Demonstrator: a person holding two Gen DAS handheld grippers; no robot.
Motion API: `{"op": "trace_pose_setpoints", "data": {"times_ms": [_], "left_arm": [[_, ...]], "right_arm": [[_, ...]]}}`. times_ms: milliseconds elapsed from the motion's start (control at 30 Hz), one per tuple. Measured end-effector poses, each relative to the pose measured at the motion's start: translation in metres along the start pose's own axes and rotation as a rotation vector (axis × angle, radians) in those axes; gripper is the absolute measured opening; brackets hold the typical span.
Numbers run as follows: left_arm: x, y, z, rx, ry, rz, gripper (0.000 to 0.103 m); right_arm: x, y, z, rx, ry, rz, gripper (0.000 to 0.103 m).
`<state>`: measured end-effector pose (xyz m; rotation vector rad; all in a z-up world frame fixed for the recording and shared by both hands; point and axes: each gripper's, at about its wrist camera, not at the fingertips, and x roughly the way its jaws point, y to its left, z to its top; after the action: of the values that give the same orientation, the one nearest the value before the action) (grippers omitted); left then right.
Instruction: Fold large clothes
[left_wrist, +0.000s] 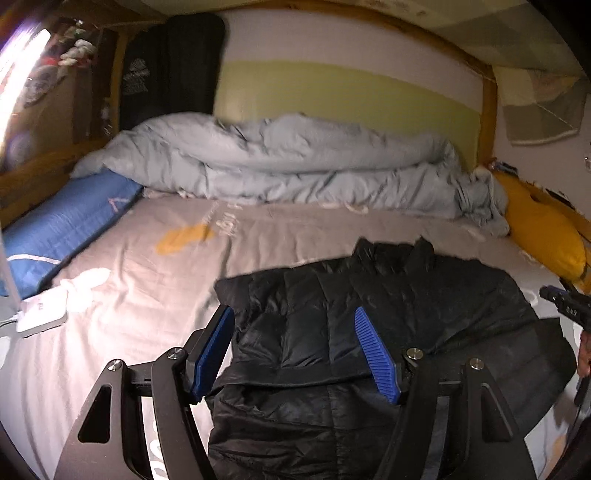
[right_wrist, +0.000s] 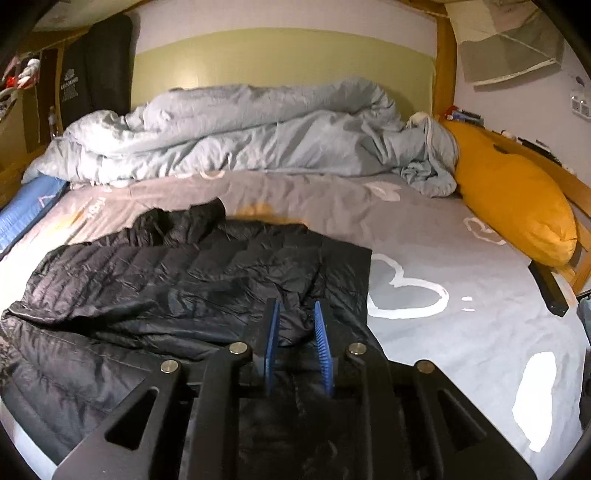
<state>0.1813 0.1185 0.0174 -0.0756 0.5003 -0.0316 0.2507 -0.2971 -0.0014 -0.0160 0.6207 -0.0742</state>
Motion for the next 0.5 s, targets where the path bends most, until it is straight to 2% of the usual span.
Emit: {"op": "trace_pose_setpoints", "data": {"times_ms": [133,333,500], "left_arm": [[-0.017,-0.005,0.006,0.016,-0.048,-0.008,0.073],[-0.036,-0.005,0.004,0.010,-0.084,-0.014,0.084],[-0.046,-0.003,-0.002,-0.014,-0.094,-0.027,0.085]], "right_arm": [[-0.017,0.007,0.001,-0.002,-0.035,0.022,0.029],[-0.041,0.005,-0.014,0.001,-0.052,0.038,0.045],[-0.056,-0.003,-0.020,0.025,-0.069,0.041,0.058]]}}
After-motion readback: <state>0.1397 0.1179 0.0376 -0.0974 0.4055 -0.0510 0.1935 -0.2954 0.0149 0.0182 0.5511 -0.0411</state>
